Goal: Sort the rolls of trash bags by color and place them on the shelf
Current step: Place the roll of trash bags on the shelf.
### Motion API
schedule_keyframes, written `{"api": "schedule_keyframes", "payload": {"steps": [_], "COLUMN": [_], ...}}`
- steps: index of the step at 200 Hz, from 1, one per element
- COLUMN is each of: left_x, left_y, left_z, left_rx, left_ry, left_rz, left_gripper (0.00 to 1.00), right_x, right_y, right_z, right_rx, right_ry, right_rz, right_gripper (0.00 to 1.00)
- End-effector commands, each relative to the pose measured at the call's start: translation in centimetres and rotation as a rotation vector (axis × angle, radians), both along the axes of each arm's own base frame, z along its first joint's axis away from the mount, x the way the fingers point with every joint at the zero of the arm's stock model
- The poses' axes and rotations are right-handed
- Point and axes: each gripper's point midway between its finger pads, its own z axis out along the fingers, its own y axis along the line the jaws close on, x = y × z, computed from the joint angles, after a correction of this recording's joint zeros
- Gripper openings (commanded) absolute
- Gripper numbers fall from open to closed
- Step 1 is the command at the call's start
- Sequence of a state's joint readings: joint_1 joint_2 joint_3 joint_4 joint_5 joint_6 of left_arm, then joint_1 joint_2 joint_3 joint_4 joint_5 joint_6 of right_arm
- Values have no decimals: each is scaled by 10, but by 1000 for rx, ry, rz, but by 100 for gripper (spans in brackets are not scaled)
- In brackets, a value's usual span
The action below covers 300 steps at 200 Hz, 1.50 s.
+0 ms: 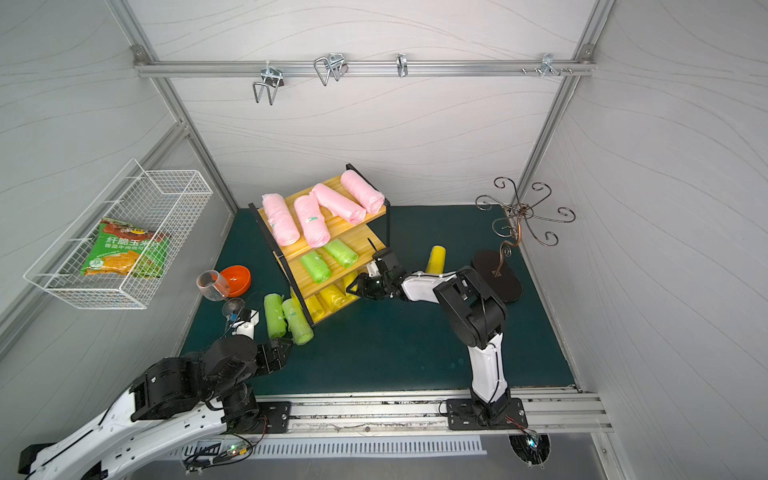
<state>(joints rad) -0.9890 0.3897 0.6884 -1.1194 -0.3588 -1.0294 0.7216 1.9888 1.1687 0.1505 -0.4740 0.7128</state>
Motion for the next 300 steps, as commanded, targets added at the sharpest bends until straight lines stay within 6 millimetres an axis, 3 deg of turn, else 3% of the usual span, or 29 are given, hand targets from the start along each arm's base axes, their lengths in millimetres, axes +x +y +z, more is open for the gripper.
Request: {"api": "schedule_keyframes", "payload": {"steps": [1,48,94,134,184,197,260,300], "left_x": [3,2,2,2,2,2,3,4], "left_y": [-4,-4,-4,-5,-4,-5,-7,-7], "left_z": [11,9,8,6,7,7,7,7], "left_rx": [-35,-32,-38,-34,-36,-36,-33,-36], "left_ry": [-15,-9,-10,-4,-5,-5,-4,-7], "left_rz": [5,3,7,7,11,10,5,6], "left_gripper": [89,89,89,90,93,93,94,95], "right_x": [-3,-14,-20,-17,-15,-14,-15,-23], "right_y": [12,28,27,17,8,3,-12,-26], "right_z": [0,-5,-14,-18,-21,-22,-22,-15], "right_rx": [-31,6,-35,-115,-193,-225,-277,-298], "right_ry": [-50,-36,-36,-44,-56,-56,-58,-48], "right_rz": [66,117,151,136,125,104,71,62], "right_gripper": [0,0,0,31,51,62,75,75]}}
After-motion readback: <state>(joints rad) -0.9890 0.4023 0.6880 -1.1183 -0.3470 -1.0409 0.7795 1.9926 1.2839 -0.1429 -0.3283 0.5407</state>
